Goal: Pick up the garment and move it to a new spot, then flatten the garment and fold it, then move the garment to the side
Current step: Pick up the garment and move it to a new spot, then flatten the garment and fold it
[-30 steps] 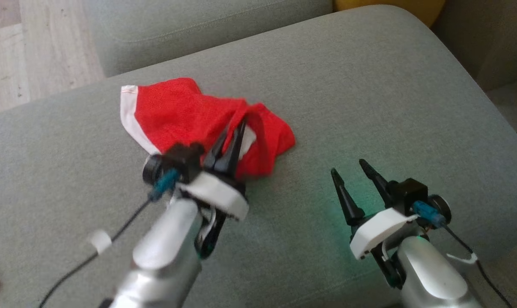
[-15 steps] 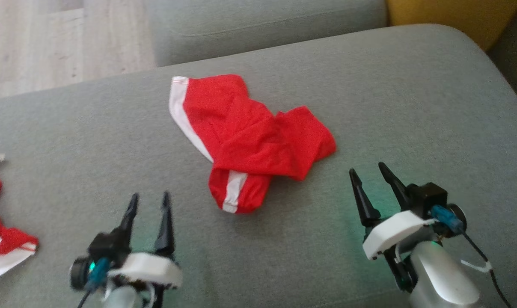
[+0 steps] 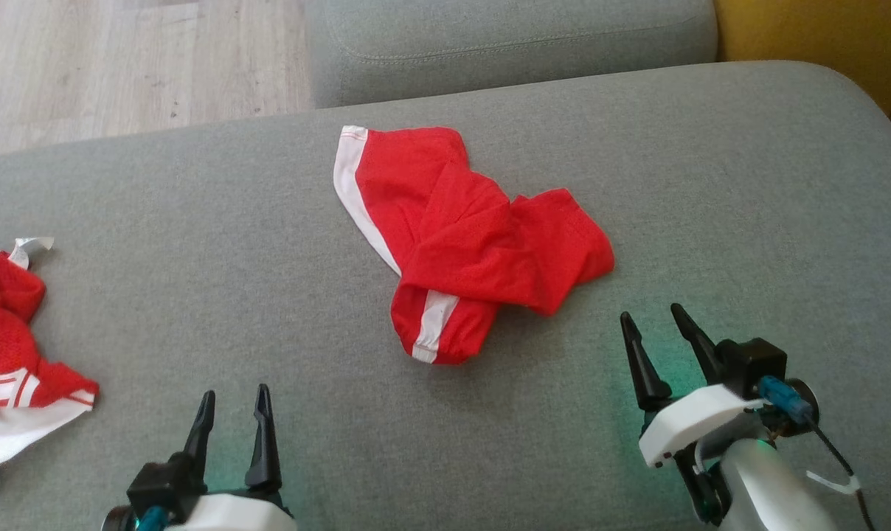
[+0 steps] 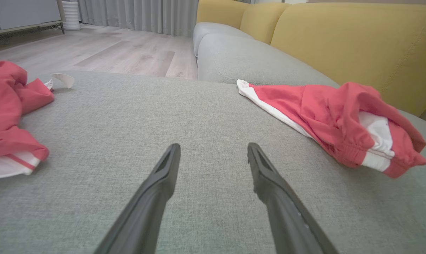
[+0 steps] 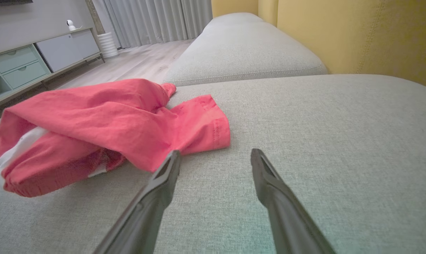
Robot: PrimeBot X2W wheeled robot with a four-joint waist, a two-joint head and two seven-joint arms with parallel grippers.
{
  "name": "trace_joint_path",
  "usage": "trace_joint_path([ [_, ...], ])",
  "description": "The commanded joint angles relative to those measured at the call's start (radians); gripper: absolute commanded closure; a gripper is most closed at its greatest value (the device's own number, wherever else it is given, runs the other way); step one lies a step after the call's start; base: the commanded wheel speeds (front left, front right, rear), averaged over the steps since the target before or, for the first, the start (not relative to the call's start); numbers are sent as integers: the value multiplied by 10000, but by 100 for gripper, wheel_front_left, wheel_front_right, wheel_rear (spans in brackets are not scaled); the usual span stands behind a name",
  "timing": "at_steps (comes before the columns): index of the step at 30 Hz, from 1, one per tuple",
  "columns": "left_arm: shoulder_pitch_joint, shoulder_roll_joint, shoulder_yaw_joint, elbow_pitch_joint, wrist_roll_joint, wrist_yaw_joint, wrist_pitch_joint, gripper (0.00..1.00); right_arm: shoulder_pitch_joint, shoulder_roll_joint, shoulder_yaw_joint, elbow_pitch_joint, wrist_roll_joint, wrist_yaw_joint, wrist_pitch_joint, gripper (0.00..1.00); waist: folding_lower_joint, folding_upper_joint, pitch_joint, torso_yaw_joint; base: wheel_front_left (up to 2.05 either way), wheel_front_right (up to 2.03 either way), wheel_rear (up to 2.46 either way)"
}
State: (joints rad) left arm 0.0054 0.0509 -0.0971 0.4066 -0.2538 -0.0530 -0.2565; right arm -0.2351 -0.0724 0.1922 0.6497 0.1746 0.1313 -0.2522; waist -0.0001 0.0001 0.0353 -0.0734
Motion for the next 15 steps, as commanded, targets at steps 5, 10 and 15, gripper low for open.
trace_joint_path([
  [5,-512,-4,68,-368,-144,77,-53,0,-347,108,312,-253,-63,-6,-95,0,1,-1,64,28,0,0,0],
  [10,-579,-5,-148,-335,-241,77,-53,0,-405,149,1003,-452,131,-6,-95,0,1,-1,166,209,0,0,0],
  [15,-652,-6,-455,-259,-377,86,-53,0,-583,191,2451,-863,719,-6,-95,0,1,-1,292,656,0,0,0],
])
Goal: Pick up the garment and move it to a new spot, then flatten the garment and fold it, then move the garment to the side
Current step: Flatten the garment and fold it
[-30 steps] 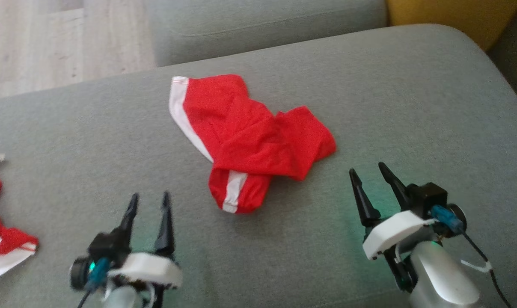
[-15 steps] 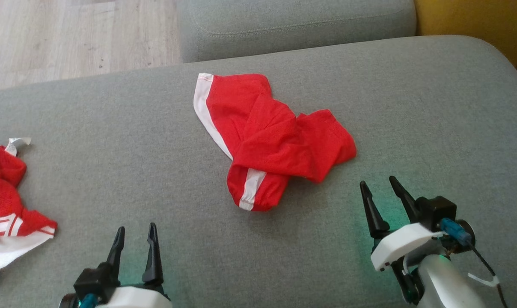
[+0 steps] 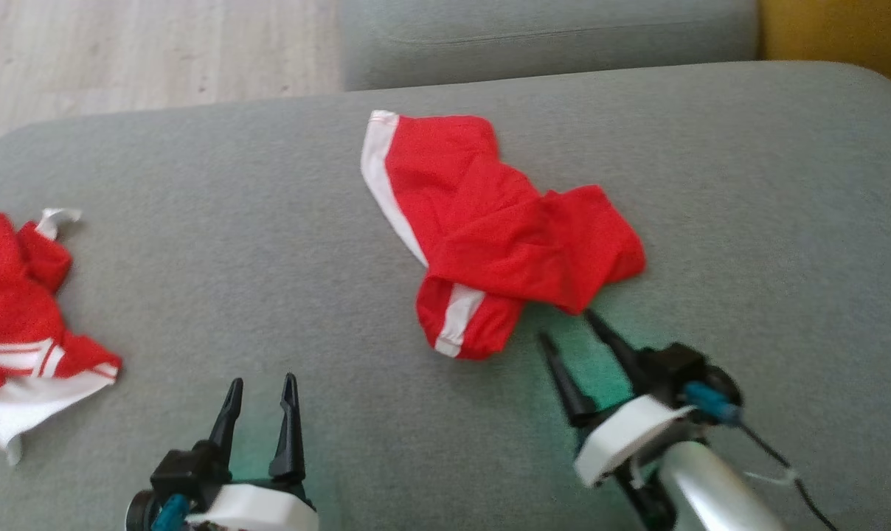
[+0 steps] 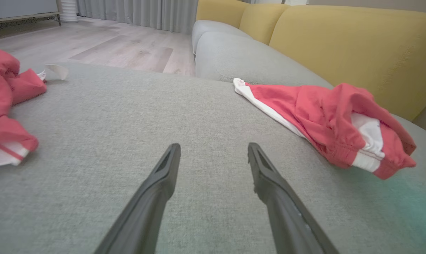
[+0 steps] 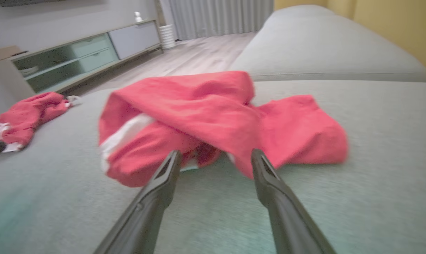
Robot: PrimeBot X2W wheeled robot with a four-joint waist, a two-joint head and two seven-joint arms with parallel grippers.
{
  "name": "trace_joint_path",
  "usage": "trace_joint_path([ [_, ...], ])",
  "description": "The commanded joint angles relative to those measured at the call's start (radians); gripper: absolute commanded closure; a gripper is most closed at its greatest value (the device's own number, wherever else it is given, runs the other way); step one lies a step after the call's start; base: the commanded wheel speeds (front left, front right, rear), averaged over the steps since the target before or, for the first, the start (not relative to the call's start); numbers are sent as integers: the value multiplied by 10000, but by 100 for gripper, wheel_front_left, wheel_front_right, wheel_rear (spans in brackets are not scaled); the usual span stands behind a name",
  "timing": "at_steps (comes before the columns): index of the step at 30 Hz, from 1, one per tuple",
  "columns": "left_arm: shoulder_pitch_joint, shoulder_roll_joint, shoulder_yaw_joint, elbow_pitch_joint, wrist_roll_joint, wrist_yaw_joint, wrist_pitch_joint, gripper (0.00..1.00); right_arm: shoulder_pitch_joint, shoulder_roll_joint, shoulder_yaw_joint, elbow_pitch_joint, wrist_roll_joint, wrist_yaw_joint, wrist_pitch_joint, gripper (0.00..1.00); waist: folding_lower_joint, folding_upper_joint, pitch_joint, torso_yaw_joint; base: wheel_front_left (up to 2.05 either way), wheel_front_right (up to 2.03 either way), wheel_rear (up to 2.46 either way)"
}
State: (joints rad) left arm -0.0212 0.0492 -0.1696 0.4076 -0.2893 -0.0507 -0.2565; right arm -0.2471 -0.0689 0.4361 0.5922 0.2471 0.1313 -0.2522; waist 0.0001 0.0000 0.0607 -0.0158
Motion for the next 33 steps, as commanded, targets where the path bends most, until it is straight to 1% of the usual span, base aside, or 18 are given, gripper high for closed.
trace_joint_path([
  [1,-387,12,240,-247,-41,77,-53,0,-507,161,340,-343,67,-6,-95,0,-1,0,56,177,0,0,0],
  [5,-391,11,164,-182,-70,83,-53,0,-721,170,1624,-446,158,-6,-95,0,-1,0,138,573,0,0,0],
  [7,-403,11,111,-164,-73,68,-53,0,-862,163,1947,-358,30,-6,-95,0,-1,0,200,758,0,0,0],
  [13,-442,11,-14,-110,-193,57,-53,0,-1233,163,1900,330,-984,-6,-95,0,-1,0,381,1193,0,0,0],
  [18,-533,11,-158,-43,-366,61,-53,0,-1436,178,1728,1265,-1711,-6,-95,0,-1,0,527,1458,0,0,0],
  [23,-648,11,-233,-14,-516,84,-53,0,-1609,184,1695,1705,-1883,-6,-95,0,-1,0,653,1661,0,0,0],
  [24,-665,11,-235,-8,-534,82,-53,0,-1645,184,1727,1820,-1892,-6,-95,2,-1,0,665,1687,0,0,0],
  [25,-679,11,-239,2,-544,77,-53,0,-1680,184,1759,1994,-1895,-6,-95,38,-1,0,676,1712,0,0,0],
  [26,-690,11,-242,17,-557,76,-53,0,-1714,185,1784,2164,-1859,-6,-95,68,-1,0,686,1736,0,0,0],
  [27,-702,11,-241,31,-584,77,-53,0,-1754,185,1822,2300,-1824,-6,-95,94,-1,0,690,1755,0,0,0],
  [28,-709,11,-240,43,-606,74,-53,0,-1797,185,1863,2402,-1793,-6,-95,100,-1,0,688,1767,0,0,0],
  [31,-704,11,-188,97,-665,65,-53,0,-1885,185,1956,2592,-1618,-6,-95,100,-1,0,649,1758,0,0,0],
  [33,-676,11,-147,146,-661,52,-53,0,-1897,186,2020,2443,-1435,-6,-95,100,-1,0,564,1724,0,0,0],
])
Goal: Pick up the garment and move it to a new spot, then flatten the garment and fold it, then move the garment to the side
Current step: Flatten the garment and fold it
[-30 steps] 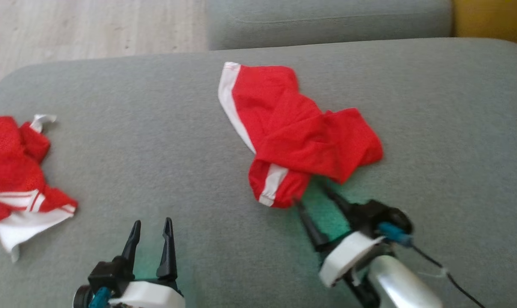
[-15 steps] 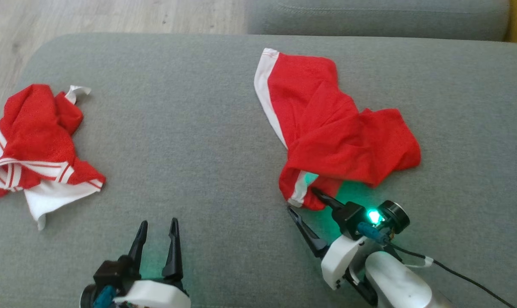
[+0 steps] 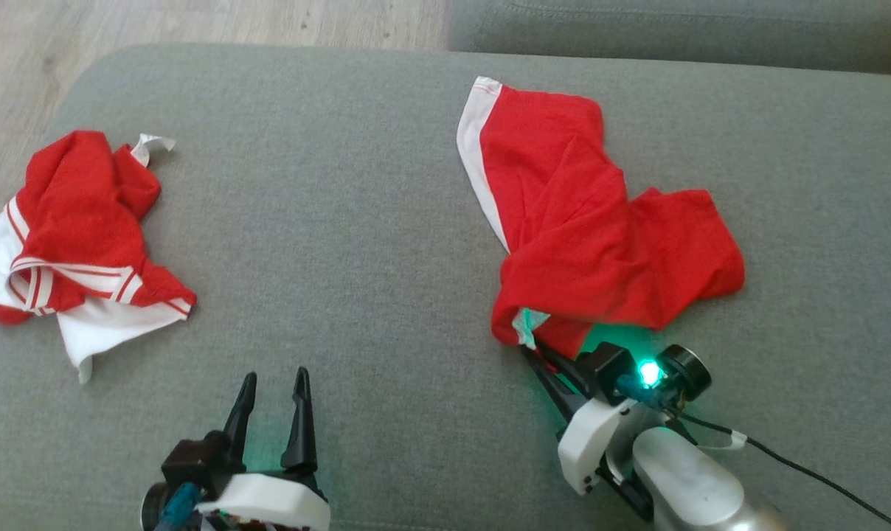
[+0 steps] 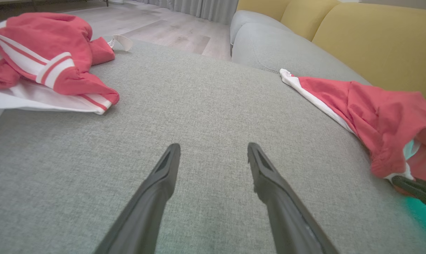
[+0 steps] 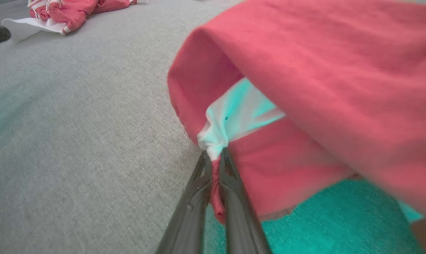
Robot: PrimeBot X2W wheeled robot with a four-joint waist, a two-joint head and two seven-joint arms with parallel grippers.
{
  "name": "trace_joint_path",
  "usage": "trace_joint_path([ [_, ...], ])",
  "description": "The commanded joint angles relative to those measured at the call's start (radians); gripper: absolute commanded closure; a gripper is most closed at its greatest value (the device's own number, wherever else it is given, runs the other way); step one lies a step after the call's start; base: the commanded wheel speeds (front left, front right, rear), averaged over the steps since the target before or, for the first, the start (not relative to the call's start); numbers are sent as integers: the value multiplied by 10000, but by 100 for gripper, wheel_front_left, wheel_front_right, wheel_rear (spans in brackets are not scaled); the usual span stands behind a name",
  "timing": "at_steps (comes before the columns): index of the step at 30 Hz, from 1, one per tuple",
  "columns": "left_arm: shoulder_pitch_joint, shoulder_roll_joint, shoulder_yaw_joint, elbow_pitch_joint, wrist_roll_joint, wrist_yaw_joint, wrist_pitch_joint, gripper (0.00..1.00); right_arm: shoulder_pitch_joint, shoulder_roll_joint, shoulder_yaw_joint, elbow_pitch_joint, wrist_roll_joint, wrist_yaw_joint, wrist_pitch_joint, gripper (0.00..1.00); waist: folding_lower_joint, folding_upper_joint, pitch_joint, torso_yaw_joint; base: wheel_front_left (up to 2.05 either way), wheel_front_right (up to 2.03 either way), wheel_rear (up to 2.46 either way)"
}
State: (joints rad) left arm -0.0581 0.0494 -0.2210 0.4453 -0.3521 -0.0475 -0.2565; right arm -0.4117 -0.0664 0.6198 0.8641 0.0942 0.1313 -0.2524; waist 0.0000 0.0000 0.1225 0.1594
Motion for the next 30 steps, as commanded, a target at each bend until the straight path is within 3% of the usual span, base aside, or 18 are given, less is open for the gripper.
trace_joint_path([
  [1,-281,9,388,-210,-24,9,-53,0,-239,161,229,-445,204,-6,-94,100,0,0,-112,-49,0,0,0],
  [7,-142,9,454,-182,95,-130,-53,0,-262,161,686,-2392,1568,-6,-94,100,0,0,-508,-127,0,0,0],
  [11,4,9,373,-94,202,-222,-53,0,-791,161,772,-4161,3392,-6,-94,100,0,0,-911,-59,0,0,0],
  [17,192,9,97,47,320,-358,-53,0,-2537,162,568,-5823,6412,-6,-94,100,0,0,-1268,410,0,0,0],
  [23,241,9,28,71,367,-388,-53,0,-3901,162,-275,-5986,6922,-6,-94,100,0,0,-1272,796,0,0,0],
  [26,289,9,101,-7,332,-337,-53,0,-3565,-45,-733,-5608,6978,-6,-94,100,0,0,-1203,704,0,0,0],
  [30,366,9,140,-89,233,-313,-53,0,-2182,-954,-947,-4993,7348,-6,-94,100,0,0,-1103,367,0,0,0],
])
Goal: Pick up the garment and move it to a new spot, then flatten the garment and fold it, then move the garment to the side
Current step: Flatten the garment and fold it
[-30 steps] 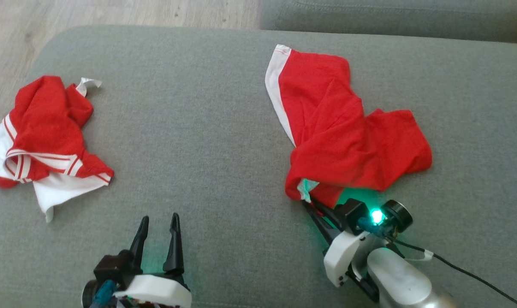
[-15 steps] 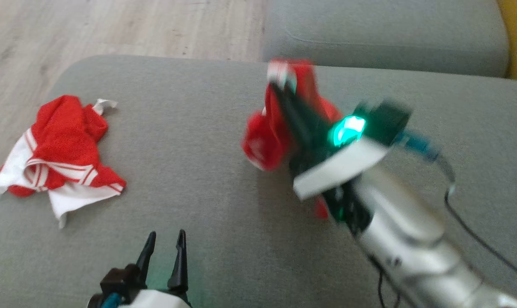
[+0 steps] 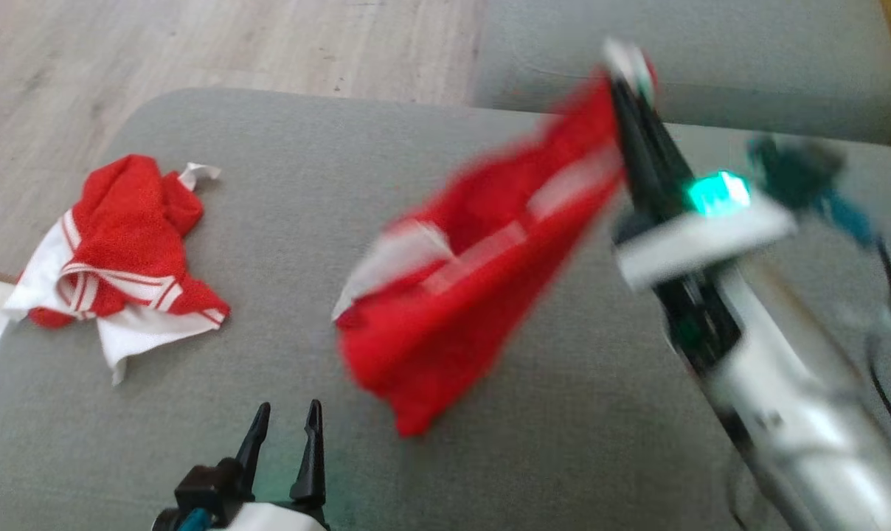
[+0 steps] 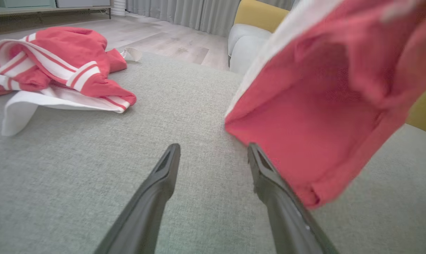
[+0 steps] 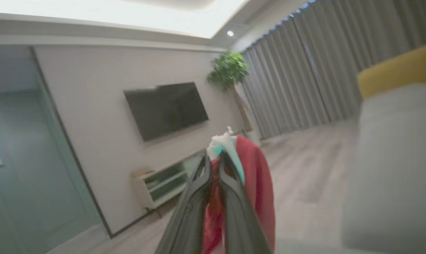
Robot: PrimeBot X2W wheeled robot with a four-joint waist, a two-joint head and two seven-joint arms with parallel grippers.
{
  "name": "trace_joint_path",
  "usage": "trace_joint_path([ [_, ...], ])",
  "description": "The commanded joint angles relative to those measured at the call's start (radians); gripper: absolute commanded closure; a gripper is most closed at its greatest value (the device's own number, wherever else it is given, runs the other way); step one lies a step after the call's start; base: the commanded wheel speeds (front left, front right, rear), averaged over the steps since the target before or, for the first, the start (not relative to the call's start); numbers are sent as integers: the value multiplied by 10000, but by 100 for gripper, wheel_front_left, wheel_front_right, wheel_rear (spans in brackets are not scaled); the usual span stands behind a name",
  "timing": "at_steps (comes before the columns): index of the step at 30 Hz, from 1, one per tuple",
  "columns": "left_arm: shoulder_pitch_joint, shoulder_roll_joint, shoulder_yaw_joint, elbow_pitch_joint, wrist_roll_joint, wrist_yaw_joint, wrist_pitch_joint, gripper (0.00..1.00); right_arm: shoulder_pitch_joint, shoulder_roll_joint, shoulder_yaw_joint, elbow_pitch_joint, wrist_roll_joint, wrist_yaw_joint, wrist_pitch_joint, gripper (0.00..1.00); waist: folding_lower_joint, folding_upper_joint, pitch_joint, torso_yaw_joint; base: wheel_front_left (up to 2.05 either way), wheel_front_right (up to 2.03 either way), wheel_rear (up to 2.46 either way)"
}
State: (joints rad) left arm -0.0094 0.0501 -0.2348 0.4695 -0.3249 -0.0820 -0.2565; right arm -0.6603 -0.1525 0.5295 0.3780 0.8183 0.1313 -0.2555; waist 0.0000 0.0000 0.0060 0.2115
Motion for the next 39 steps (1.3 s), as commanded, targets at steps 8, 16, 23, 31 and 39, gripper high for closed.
trace_joint_path([
  [8,-294,1,297,-463,-29,59,-53,0,2734,-1922,-1801,2506,-409,-6,-63,0,0,0,392,-1057,0,0,0],
  [16,-423,1,244,-452,-29,40,-53,0,3193,-901,-1865,1380,-1822,-6,-63,0,0,0,419,-1139,0,0,0],
  [23,-489,1,79,-422,-70,28,-53,0,3318,-382,500,1578,-836,-6,-63,0,0,0,497,-600,0,0,0],
  [31,-493,1,42,-412,-58,30,-53,0,2722,-86,1460,3161,-96,-6,-63,0,0,0,714,135,0,0,0],
  [39,-555,1,22,-445,-86,48,-53,0,2480,12,1789,3331,-53,-6,-63,0,0,0,866,399,0,0,0],
])
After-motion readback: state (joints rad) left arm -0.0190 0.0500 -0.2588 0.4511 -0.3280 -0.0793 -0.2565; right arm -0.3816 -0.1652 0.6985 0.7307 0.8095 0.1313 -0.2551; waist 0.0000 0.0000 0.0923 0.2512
